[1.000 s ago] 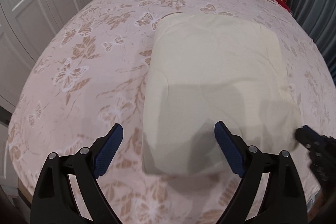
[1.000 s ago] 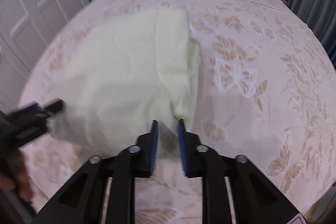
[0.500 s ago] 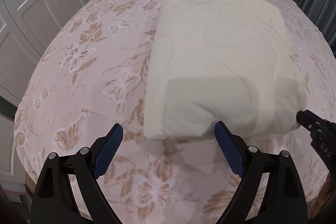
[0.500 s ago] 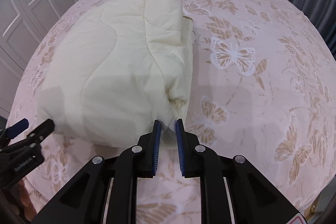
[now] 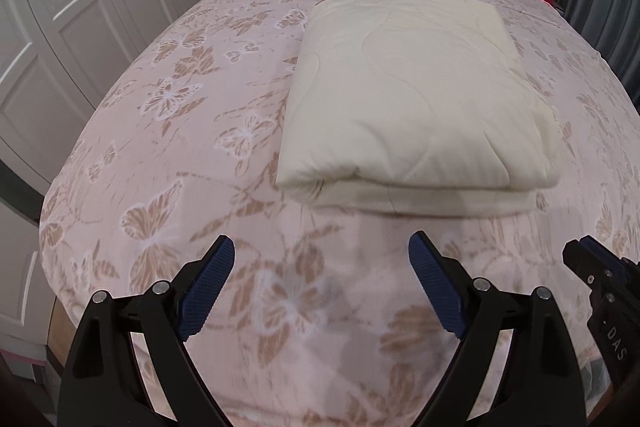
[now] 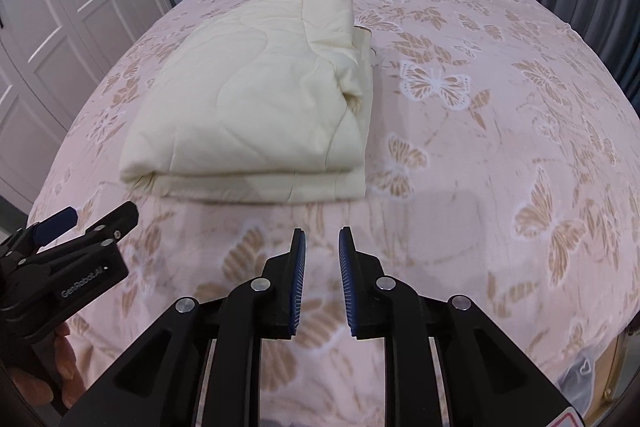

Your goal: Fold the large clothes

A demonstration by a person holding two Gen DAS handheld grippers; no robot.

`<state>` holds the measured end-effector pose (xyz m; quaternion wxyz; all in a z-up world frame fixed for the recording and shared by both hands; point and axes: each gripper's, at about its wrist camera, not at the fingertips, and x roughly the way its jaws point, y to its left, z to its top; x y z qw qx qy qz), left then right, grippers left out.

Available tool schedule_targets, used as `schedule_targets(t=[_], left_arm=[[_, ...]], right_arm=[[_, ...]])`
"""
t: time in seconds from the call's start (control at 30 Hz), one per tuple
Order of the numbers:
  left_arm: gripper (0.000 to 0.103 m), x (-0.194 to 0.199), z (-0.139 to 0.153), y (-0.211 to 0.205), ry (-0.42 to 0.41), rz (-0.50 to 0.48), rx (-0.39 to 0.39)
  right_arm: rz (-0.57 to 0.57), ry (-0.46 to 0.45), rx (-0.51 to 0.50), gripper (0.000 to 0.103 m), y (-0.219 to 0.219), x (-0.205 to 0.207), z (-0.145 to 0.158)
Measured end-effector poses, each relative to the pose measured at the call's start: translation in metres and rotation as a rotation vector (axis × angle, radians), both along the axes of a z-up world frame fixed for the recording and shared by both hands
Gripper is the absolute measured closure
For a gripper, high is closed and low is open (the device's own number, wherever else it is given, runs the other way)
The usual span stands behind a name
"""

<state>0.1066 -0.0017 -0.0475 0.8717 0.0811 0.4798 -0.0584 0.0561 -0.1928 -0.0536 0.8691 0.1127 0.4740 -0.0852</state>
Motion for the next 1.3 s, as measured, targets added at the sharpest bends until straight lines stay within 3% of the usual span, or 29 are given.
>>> schedule_targets(t=[0.27, 0.43, 0.67, 0.87, 1.13, 1.3], left_arm=[[0.016, -0.037, -0.001, 0.001, -0.034, -0.006, 0.021], [0.016, -0.060, -0.004, 0.004, -0.049, -0.017, 0.023], [0.016, -0.086, -0.007, 0.006, -0.049, -0.022, 0.004], [0.016, -0.099, -0.005, 0.012, -0.056, -0.006, -0.001], [0.012, -0.110, -0.003, 0.027, -0.073, 0.040, -0.024], [0.012, -0.117, -0.002, 0.033, -0.089, 0.046, -0.023]], right_arm=[[0.006, -0.026, -0.014, 0.083, 0.012, -0.035, 0.003], [0.012, -0.050, -0.025, 0.068, 0.022, -0.054, 0.003], [0.035, -0.075, -0.050, 0.062, 0.040, -0.076, 0.001], [0.027, -0.104, -0.098, 0.050, 0.048, -0.089, 0.005], [-0.010, -0.149, -0.118, 0.024, 0.049, -0.104, 0.009], [-0.009, -0.162, -0.127, 0.019, 0.051, -0.110, 0.008]])
